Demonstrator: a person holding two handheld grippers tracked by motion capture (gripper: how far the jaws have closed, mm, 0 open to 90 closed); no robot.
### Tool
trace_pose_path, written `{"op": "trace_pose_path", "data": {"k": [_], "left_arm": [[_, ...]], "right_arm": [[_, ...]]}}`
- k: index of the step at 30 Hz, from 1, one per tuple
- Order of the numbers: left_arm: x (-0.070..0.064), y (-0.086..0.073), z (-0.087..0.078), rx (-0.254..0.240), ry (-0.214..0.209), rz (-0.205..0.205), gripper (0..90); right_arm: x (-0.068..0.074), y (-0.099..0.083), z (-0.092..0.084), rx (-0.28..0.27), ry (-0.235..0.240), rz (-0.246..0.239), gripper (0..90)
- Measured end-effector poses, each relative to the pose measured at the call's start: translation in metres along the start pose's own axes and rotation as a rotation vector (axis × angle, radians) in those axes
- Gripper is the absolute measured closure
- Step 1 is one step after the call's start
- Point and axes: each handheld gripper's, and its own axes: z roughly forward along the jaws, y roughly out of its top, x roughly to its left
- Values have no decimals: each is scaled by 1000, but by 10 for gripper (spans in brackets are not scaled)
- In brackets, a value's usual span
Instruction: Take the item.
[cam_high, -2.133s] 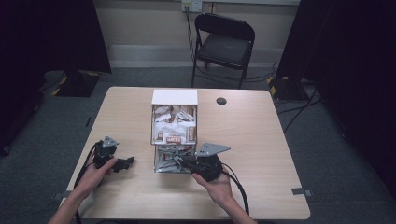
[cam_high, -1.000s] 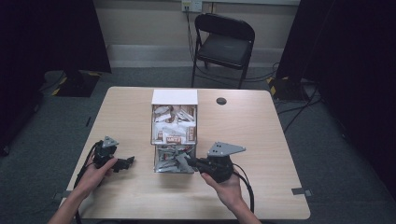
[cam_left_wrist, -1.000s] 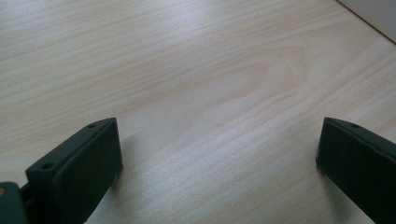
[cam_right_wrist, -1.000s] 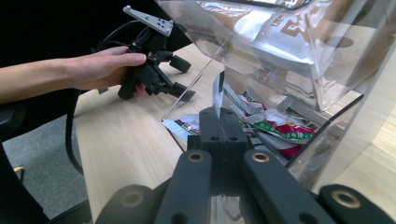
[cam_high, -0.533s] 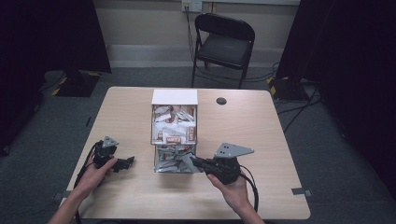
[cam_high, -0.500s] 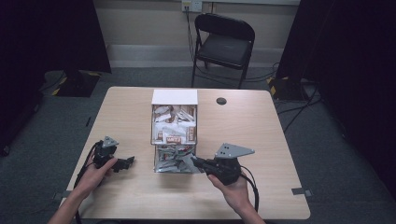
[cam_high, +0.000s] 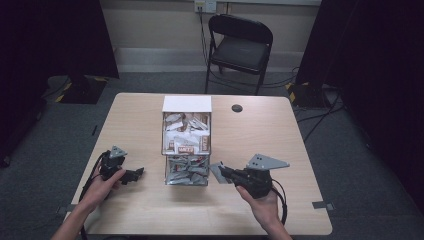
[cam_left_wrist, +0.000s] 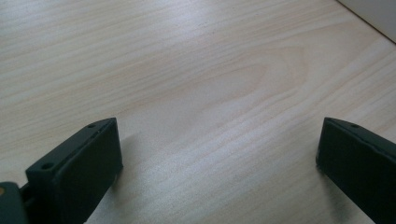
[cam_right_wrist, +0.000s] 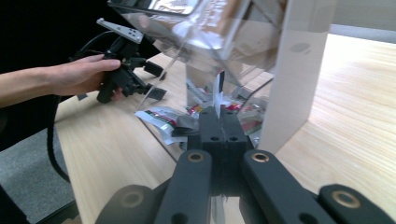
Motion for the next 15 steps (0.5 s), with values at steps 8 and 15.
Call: {"op": "trace_pose_path", "data": {"k": [8,15], "left_arm": [[0,0,0,0,0,0,0],[0,0,0,0,0,0,0]], "right_arm": [[-15,3,-1,4,-29,11,900],[-27,8,-2,12,-46,11,900]]}}
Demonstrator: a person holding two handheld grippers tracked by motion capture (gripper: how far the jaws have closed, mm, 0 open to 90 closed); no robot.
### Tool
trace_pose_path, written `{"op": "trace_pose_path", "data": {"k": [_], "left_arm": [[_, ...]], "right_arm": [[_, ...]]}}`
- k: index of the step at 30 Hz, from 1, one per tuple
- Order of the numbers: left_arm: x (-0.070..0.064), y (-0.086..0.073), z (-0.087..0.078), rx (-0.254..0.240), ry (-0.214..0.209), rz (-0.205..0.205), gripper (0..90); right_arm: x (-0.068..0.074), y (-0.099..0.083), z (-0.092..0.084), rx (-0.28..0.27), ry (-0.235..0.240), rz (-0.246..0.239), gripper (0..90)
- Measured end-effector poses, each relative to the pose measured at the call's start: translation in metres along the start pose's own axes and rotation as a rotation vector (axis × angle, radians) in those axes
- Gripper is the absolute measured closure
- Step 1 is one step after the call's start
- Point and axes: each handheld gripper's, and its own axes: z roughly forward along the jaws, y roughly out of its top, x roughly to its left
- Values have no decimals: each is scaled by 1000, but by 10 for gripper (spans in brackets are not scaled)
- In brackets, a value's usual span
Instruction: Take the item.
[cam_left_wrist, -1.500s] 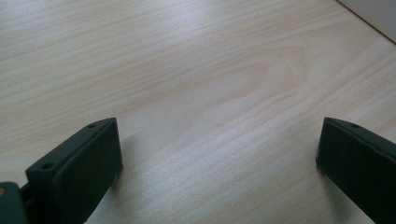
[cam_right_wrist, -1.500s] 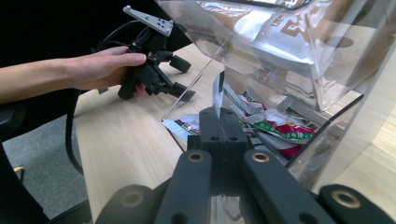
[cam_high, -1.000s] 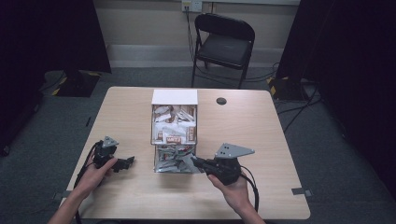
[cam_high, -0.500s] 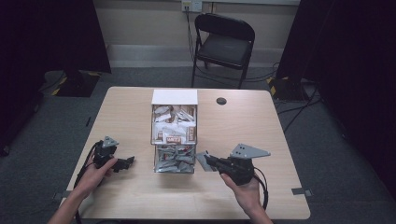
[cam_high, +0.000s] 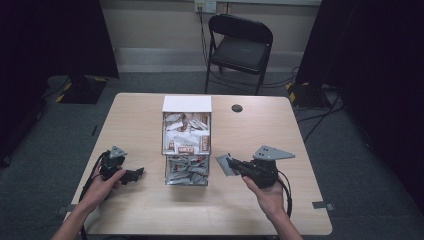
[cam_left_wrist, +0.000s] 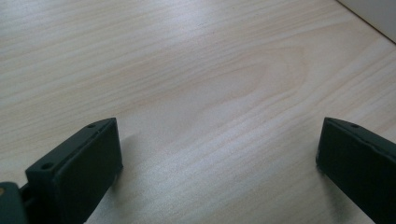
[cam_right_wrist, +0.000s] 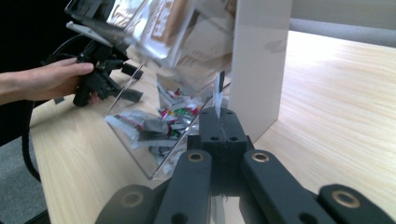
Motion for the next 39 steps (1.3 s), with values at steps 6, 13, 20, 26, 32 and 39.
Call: {"op": "trace_pose_path", "data": {"k": [6,13,20,26,32,39], "left_arm": [[0,0,0,0,-1,0,0],[0,0,0,0,0,0,0],[0,0,0,0,-1,0,0],[0,0,0,0,0,0,0],[0,0,0,0,0,-1,0],[0,0,0,0,-1,0,0]], "right_arm": [[-8,3,4,1,-20,2,900],[-25,-6,24,37,-50,31,900],[-45,-6,33,69,-84,35,900],[-62,-5,39,83,-102,59,900],[-74,-1,46,87,-123,67,900],[-85,3,59,93,-150,58,900]]}}
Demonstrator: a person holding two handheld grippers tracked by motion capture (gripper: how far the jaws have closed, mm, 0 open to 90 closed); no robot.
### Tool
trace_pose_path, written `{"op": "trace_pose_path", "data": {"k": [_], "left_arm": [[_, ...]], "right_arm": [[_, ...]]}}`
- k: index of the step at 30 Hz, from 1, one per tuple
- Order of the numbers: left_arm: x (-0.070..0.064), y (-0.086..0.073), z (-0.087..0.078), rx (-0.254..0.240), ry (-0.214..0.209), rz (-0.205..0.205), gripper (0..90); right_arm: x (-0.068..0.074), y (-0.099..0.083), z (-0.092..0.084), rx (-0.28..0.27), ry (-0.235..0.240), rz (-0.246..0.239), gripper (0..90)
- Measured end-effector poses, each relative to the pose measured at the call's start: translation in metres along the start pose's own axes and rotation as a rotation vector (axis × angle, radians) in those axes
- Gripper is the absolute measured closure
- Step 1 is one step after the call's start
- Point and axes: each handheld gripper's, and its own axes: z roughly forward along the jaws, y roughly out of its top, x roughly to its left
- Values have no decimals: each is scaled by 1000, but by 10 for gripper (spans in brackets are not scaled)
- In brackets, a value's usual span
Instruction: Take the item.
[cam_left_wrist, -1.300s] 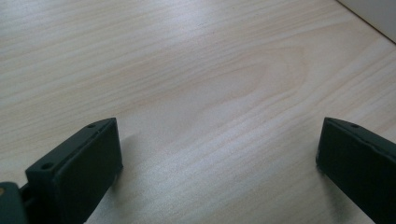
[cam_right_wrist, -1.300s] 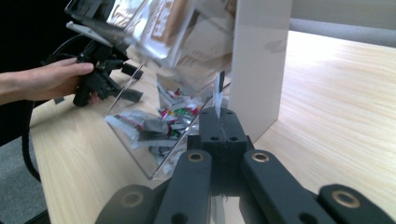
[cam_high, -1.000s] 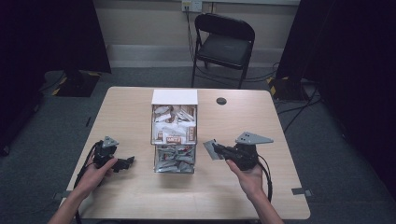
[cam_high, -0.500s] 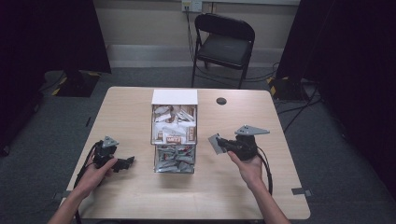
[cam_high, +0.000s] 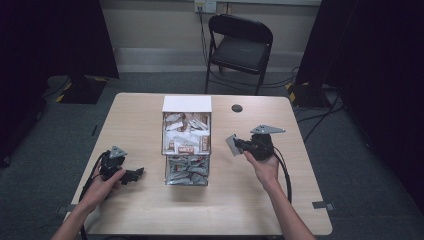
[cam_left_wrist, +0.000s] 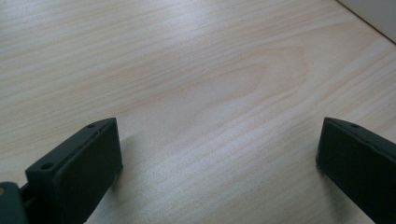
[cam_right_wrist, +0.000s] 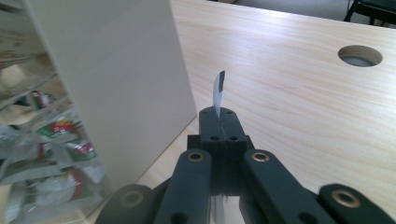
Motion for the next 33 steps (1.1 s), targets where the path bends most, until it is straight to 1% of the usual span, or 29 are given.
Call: {"op": "trace_pose_path", "data": {"k": [1,3,5,9,14,17,20,23,26,33], "left_arm": [[0,0,0,0,0,0,0],[0,0,0,0,0,1,0],[0,0,0,0,0,0,0],[0,0,0,0,0,0,0],[0,0,0,0,0,0,0],[0,0,0,0,0,0,0],[0,0,0,0,0,1,0],[0,0,0,0,0,0,0],[0,0,0,0,0,0,0],[0,0,0,0,0,0,0]], "right_arm": [[0,0,0,0,0,0,900],[-3,-2,9,28,-12,-7,900],[-5,-5,14,37,-14,4,900],[-7,-11,21,53,-22,6,900],[-7,-19,24,63,-12,11,900],[-7,-20,24,59,-2,18,900],[-4,-20,27,66,12,9,900],[-3,-23,32,85,11,2,900],[-3,-26,36,85,17,16,900],[-5,-29,43,93,22,27,900]]}}
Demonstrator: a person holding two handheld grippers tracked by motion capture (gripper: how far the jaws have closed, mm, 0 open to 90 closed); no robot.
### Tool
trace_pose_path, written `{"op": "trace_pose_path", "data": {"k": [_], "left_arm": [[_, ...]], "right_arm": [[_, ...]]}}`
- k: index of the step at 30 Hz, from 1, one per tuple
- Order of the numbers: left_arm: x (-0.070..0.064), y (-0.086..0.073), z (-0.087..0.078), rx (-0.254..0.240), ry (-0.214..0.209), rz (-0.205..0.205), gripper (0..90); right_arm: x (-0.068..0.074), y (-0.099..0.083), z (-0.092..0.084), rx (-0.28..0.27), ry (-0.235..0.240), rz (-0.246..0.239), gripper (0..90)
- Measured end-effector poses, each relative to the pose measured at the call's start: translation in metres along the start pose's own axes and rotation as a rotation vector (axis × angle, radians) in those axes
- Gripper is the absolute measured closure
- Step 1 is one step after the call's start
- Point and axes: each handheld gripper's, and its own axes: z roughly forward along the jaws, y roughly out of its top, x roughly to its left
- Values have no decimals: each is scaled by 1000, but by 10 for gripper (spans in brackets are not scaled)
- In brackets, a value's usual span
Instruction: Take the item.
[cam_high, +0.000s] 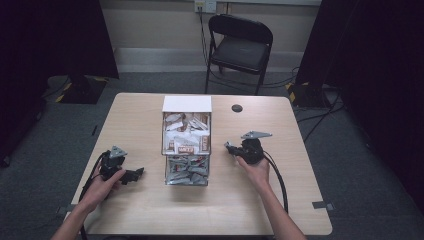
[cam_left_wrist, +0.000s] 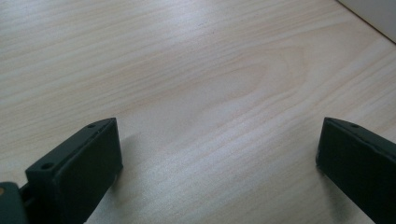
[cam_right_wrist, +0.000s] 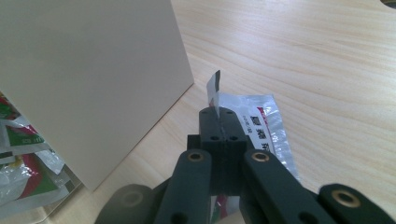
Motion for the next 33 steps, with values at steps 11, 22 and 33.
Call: {"op": "trace_pose_path", "data": {"k": [11,22,33], "left_arm": [[0,0,0,0,0,0,0],[0,0,0,0,0,0,0],[0,0,0,0,0,0,0]], "right_arm": [[-2,-3,16,18,-2,25,900],[0,-5,25,41,-3,23,900],[4,-6,34,53,-11,17,860]]}}
